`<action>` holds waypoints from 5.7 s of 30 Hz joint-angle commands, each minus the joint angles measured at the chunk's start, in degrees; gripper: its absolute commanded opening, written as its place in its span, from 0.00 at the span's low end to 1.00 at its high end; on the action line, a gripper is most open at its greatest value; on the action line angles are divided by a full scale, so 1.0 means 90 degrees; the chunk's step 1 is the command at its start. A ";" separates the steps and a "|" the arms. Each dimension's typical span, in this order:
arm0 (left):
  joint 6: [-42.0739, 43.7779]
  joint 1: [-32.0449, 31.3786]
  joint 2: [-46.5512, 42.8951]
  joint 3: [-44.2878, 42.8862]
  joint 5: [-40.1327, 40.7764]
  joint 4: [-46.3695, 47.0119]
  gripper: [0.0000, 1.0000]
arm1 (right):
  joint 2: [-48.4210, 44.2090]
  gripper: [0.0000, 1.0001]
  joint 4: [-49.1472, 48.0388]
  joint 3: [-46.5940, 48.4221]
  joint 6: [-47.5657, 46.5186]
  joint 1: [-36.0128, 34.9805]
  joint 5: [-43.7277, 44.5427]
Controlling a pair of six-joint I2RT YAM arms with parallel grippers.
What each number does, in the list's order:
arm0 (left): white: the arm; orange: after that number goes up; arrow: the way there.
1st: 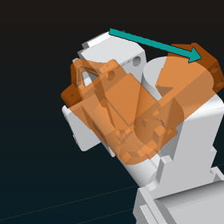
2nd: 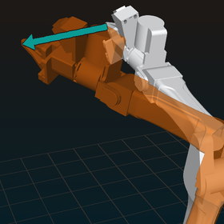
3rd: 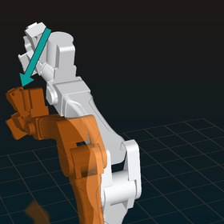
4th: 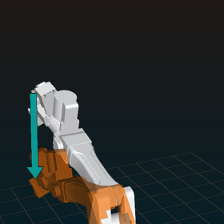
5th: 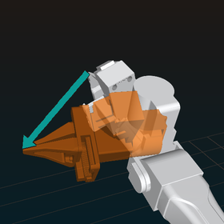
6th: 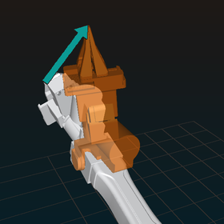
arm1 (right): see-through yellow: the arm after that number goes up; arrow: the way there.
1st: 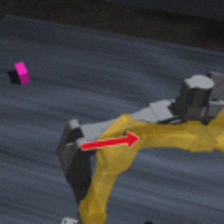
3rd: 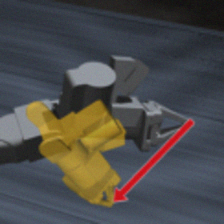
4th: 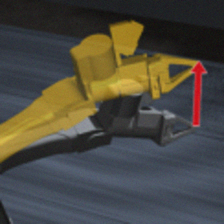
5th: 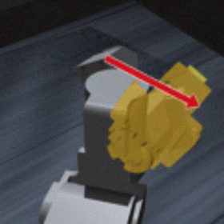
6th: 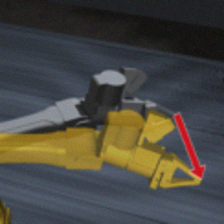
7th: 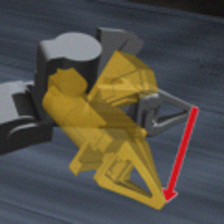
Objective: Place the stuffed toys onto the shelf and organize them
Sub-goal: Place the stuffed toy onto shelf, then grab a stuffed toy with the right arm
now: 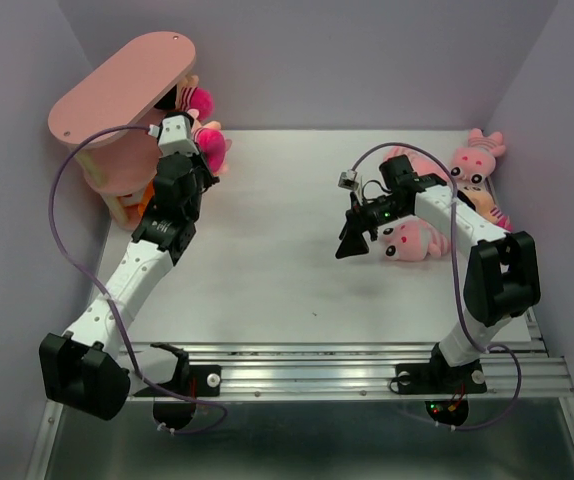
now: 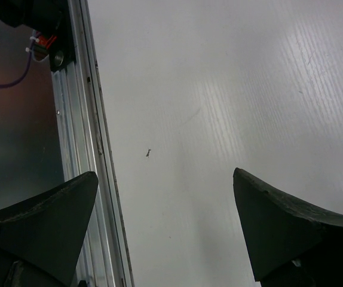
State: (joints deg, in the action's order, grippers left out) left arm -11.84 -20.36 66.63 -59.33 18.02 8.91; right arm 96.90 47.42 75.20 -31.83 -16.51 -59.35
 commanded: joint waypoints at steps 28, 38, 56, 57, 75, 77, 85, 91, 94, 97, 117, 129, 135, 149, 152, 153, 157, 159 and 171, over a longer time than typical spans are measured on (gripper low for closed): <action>0.0797 0.1764 0.1063 -0.0127 -0.1358 0.2281 0.00 | -0.0181 1.00 -0.0015 -0.0064 -0.0408 0.0038 -0.0349; 0.1479 0.1842 0.1317 0.0078 -0.1543 0.3023 0.00 | -0.0191 1.00 0.0053 -0.0055 -0.0486 0.0038 -0.0378; 0.2145 0.1911 0.1912 0.0216 -0.1456 0.4333 0.00 | -0.0181 1.00 0.0141 -0.0045 -0.0603 0.0038 -0.0349; 0.2135 0.1911 0.2000 0.0186 -0.1417 0.4342 0.00 | -0.0171 1.00 0.0141 -0.0045 -0.0594 0.0038 -0.0339; 0.2096 0.1920 0.2480 0.0156 -0.1201 0.5191 0.00 | -0.0103 1.00 0.0190 -0.0025 -0.0652 0.0038 -0.0271; 0.2048 0.1930 0.2450 0.0254 -0.1211 0.5347 0.00 | -0.0103 1.00 0.0190 -0.0025 -0.0662 0.0038 -0.0271; 0.1999 0.1979 0.2684 0.0079 -0.1475 0.5651 0.00 | -0.0074 1.00 0.0229 -0.0016 -0.0701 0.0038 -0.0280; 0.1950 0.1999 0.3075 -0.0243 -0.1534 0.5709 0.00 | -0.0044 1.00 0.0268 0.0004 -0.0721 0.0038 -0.0261; 0.1950 0.2008 0.3202 -0.0351 -0.1495 0.5758 0.00 | -0.0044 1.00 0.0288 0.0004 -0.0740 0.0038 -0.0261; 0.1882 0.2008 0.3280 -0.0371 -0.1456 0.5778 0.00 | -0.0025 1.00 0.0307 0.0014 -0.0760 0.0038 -0.0251; 0.1579 0.2008 0.3104 0.0040 -0.1192 0.5680 0.58 | 0.0024 1.00 0.0444 0.0072 -0.0857 0.0038 -0.0271; 0.1472 0.2008 0.2802 0.0205 -0.1114 0.5456 0.84 | 0.0044 1.00 0.0473 0.0082 -0.0887 0.0038 -0.0261; 0.1432 0.2008 0.2548 0.0440 -0.1084 0.5417 0.95 | 0.0044 1.00 0.0493 0.0092 -0.0916 0.0038 -0.0251; 0.1433 0.2008 0.1513 0.1074 -0.1787 0.4578 0.99 | 0.0014 1.00 0.0552 0.0121 -0.0994 0.0038 -0.0095; 0.1315 0.2008 0.1074 0.1434 -0.1963 0.4353 0.99 | -0.0102 1.00 0.0367 0.0015 -0.0965 0.0038 0.0353; 0.1151 0.2008 0.0947 0.1523 -0.1973 0.4313 0.99 | -0.0171 1.00 0.0260 -0.0035 -0.0858 0.0038 0.0519; 0.0876 0.1989 0.0186 0.1836 -0.2528 0.3738 0.99 | -0.0649 1.00 -0.0210 -0.0230 -0.0701 0.0106 0.1457; 0.0749 0.1989 -0.0107 0.1973 -0.2685 0.3289 0.98 | -0.0815 1.00 -0.0356 -0.0327 -0.0614 0.0174 0.1759; -0.0236 0.1989 -0.1984 0.2598 -0.4159 0.0329 0.97 | -0.1616 1.00 -0.0923 -0.0524 0.0577 0.0574 0.3957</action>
State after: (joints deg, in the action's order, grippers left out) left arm -7.66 -2.50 48.64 -38.76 -12.27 21.10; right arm 82.87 42.41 70.02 -32.08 -13.47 -33.47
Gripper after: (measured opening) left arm 0.974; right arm 0.998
